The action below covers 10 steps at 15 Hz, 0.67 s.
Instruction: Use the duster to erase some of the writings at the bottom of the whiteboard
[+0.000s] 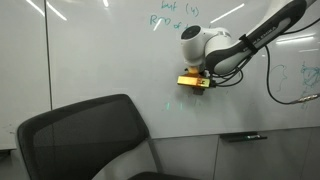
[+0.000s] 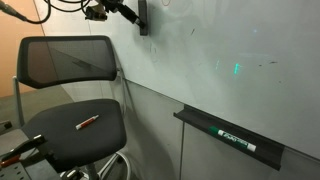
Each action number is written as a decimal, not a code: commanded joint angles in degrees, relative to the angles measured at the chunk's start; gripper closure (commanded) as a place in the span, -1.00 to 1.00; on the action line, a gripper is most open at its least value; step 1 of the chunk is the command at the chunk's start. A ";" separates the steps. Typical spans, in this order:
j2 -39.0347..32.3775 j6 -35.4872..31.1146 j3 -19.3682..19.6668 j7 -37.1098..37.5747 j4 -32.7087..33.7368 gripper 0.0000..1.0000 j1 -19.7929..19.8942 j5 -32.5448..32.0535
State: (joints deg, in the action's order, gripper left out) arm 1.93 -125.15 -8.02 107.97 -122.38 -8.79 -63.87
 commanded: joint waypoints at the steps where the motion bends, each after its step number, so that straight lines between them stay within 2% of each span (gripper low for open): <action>1: 2.95 -1.33 0.39 2.12 -0.61 0.35 1.00 -2.29; 8: 0.51 -1.42 -0.54 1.33 1.28 0.35 0.59 -3.95; 10: -1.59 -3.97 -0.40 -0.39 2.03 0.35 0.64 -3.59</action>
State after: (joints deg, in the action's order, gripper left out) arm 3.52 -125.40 -8.58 108.79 -123.00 -8.46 -65.87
